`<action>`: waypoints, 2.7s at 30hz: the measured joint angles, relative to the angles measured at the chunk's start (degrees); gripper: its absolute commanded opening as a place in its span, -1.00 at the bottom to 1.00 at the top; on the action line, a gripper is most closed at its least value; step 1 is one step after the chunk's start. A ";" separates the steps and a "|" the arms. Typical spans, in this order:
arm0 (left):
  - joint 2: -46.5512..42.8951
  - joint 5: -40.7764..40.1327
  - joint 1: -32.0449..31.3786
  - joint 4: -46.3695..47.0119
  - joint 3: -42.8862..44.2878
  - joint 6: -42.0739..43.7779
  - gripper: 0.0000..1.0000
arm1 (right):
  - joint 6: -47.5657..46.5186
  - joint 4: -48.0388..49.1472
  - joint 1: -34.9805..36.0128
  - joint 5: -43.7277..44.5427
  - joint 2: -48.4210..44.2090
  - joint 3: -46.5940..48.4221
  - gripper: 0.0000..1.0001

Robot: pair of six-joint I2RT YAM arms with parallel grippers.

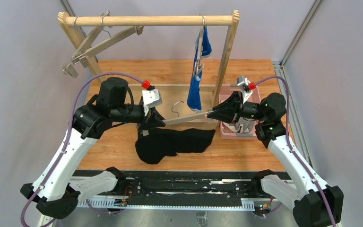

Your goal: Remove the underwear clipped to the hanger

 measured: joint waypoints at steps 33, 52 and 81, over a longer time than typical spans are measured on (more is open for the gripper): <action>3.87 6.95 -1.16 23.17 0.15 -14.45 -1.00 | -2.05 -2.27 3.91 21.16 -12.68 -4.61 0.18; 4.94 7.32 -4.94 48.87 -8.98 -29.88 -1.00 | 13.92 30.34 5.29 21.29 -2.25 -4.50 0.23; 5.66 0.92 -11.32 65.59 -15.72 -38.97 -1.00 | 23.19 47.80 5.73 26.53 2.19 -2.73 -0.11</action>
